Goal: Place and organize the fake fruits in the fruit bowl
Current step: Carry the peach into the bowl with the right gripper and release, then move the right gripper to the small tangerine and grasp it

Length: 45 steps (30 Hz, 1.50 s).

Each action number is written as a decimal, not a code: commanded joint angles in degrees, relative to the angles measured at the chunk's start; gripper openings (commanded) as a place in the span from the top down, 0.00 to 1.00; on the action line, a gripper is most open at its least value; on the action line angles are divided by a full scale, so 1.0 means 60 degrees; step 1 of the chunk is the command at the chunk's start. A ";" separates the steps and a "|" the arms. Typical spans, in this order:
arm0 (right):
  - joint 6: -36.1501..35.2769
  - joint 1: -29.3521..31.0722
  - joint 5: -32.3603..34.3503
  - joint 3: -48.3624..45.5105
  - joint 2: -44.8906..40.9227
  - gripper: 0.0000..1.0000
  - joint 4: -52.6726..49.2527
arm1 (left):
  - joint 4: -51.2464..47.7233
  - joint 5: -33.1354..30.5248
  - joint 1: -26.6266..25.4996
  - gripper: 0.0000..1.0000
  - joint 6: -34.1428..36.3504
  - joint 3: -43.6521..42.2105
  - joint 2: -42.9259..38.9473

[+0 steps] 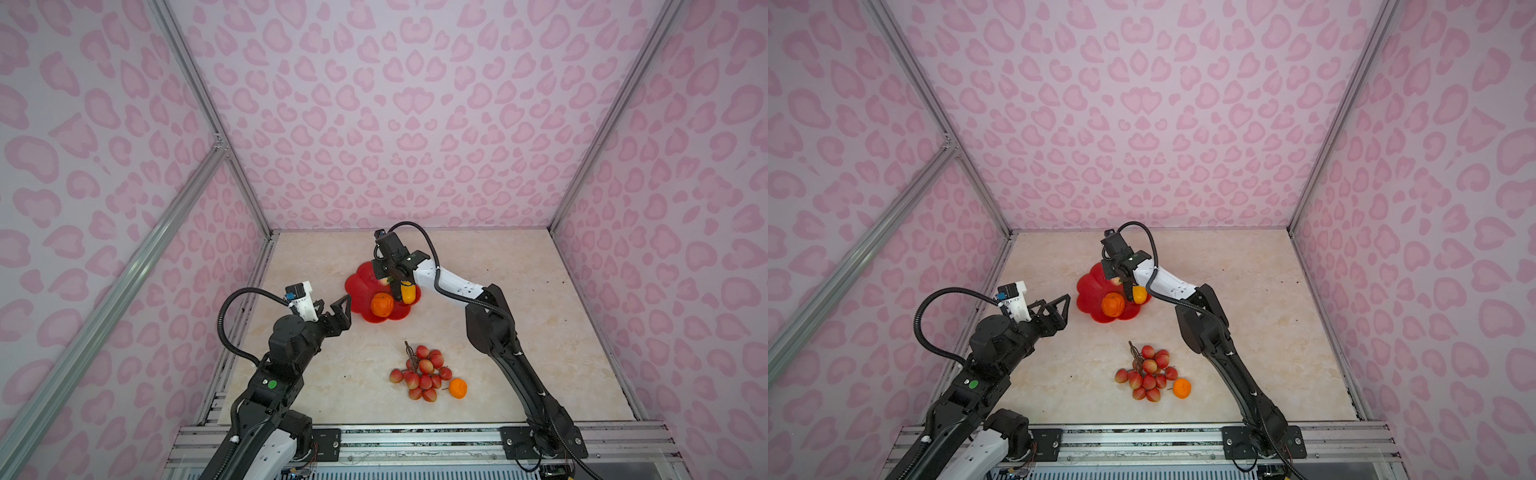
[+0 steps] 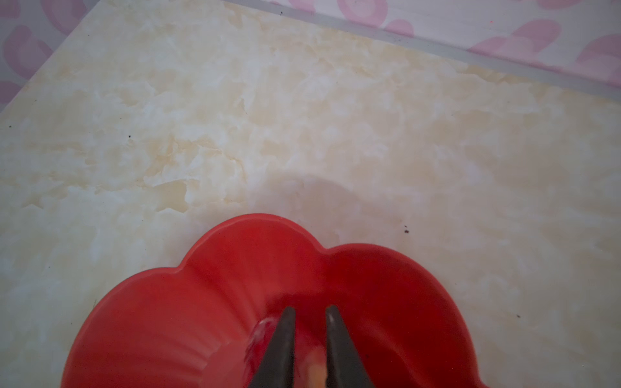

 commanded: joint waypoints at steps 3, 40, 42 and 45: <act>-0.0211 -0.0063 -0.0128 -0.0251 -0.0877 0.48 0.0133 | 0.0012 0.0390 0.0011 0.09 0.0153 -0.0033 0.0042; 0.6290 0.4004 0.1722 -1.7098 -1.4803 0.18 -0.0595 | 0.0117 0.0327 0.0010 0.10 0.0964 0.0376 0.0965; 0.6397 0.4095 0.1685 -1.7181 -1.4511 0.20 -0.0389 | 0.0101 0.0310 0.0011 0.10 0.0947 0.0375 0.0942; 0.6383 0.4111 0.1588 -1.7268 -1.4112 0.23 -0.0094 | 0.0058 0.0283 0.0011 0.10 0.0945 0.0388 0.0896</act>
